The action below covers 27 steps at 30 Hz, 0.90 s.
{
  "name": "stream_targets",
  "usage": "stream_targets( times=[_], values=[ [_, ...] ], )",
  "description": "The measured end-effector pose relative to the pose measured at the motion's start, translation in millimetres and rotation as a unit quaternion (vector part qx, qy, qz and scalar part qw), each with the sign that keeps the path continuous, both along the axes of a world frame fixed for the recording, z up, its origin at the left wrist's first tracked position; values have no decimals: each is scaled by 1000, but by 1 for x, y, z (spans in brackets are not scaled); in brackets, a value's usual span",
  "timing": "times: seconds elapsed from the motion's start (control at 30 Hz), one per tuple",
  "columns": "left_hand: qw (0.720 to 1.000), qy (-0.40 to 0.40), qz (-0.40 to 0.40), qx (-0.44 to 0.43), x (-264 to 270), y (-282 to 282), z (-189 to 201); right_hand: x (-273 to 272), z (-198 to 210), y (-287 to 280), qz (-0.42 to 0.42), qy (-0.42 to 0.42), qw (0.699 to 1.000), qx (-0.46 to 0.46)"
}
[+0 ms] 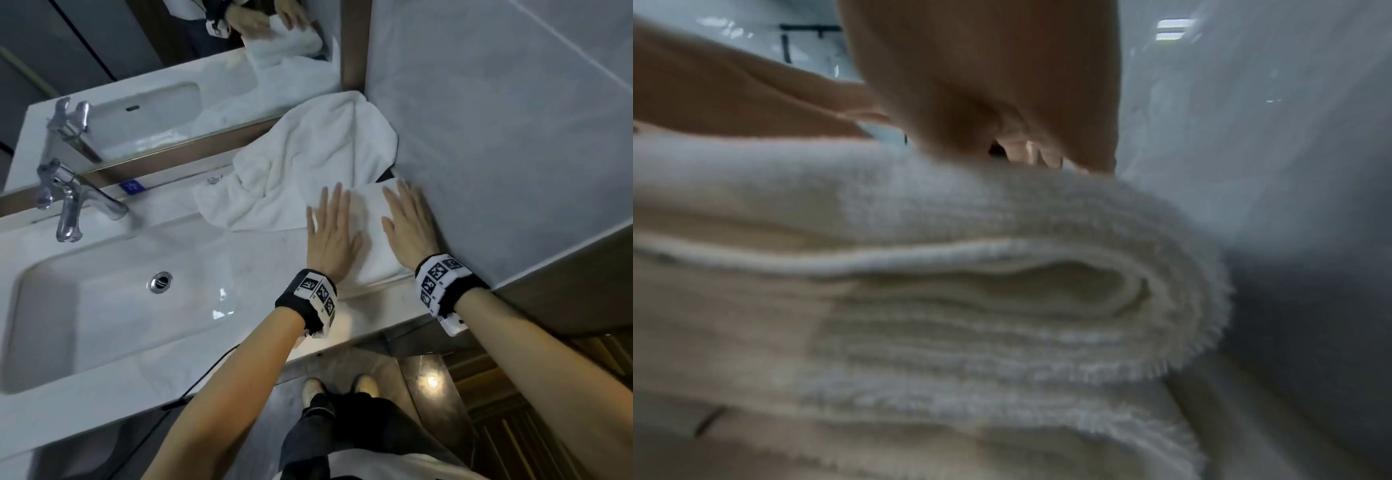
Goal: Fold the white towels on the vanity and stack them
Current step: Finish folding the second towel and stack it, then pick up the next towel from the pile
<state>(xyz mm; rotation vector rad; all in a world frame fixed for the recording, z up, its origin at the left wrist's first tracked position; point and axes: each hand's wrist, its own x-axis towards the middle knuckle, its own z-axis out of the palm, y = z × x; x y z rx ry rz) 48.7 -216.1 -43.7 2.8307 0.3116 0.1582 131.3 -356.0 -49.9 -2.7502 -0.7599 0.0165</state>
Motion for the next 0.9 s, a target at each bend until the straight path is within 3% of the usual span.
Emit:
stream_targets(
  times=[0.07,0.13,0.33,0.67,0.8,0.9],
  values=[
    [997,61,-46,26,4,0,-16,1,-8,2,6,34,999,-33],
    [995,100,-28,-5,4,0,-30,1,-18,-1,1,55,997,-45],
    [996,83,-2,-37,3,-4,-48,1,-29,1,-1,49,996,-79],
    [986,142,-37,-82,12,18,-22,12,-8,5,19,129,987,-99],
    [994,-6,-54,-99,26,64,5,36,14,18,21,184,972,-144],
    [985,-65,15,-162,36,102,11,63,39,36,-22,211,974,-83]
  ],
)
